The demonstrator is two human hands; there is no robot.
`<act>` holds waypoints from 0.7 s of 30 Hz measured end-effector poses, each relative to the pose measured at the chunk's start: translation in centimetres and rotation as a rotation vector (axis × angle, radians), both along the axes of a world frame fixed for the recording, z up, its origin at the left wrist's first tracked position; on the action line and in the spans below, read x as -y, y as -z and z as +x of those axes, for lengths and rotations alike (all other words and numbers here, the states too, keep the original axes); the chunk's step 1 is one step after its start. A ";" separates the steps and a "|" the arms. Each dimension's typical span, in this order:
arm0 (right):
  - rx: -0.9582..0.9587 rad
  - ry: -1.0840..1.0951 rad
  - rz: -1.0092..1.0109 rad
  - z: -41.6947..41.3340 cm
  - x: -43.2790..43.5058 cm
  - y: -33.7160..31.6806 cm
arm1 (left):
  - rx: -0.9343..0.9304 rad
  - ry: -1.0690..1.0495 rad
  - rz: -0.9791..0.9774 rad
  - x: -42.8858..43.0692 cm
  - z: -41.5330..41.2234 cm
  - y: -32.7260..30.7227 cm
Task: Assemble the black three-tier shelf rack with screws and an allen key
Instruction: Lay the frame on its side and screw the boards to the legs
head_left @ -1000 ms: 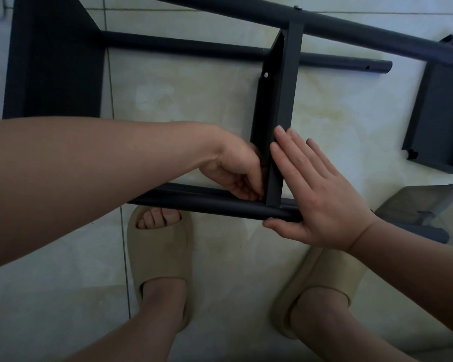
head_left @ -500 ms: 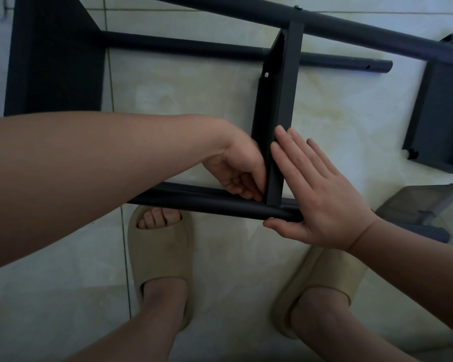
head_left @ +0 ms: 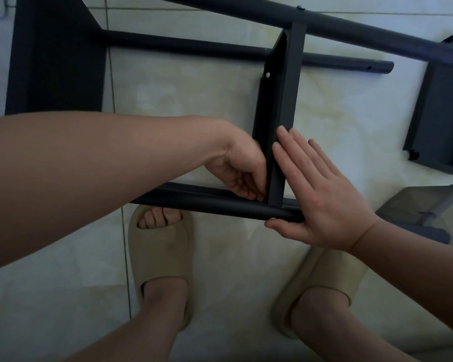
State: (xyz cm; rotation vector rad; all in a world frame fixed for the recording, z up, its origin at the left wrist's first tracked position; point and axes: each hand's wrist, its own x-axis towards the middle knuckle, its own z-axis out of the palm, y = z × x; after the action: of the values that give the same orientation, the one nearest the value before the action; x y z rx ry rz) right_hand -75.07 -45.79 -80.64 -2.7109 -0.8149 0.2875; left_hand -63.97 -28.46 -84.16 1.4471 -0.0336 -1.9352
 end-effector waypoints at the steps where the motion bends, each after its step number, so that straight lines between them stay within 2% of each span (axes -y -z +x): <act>1: 0.000 0.000 -0.001 0.0 0.0 0.0 | -0.003 -0.010 -0.007 -0.1 -0.1 0.1; 7: 0.004 -0.001 0.007 0.0 0.0 0.0 | -0.102 -0.030 -0.058 -1.1 -0.2 0.2; 21: 0.009 -0.006 0.009 0.0 0.1 0.1 | -0.179 -0.196 -0.138 -1.4 -1.4 0.7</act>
State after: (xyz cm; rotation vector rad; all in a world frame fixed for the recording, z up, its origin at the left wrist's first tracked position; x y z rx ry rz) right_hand -75.05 -45.88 -80.76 -2.7039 -0.8254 0.2723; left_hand -65.35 -27.09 -84.87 1.1404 0.0536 -1.8552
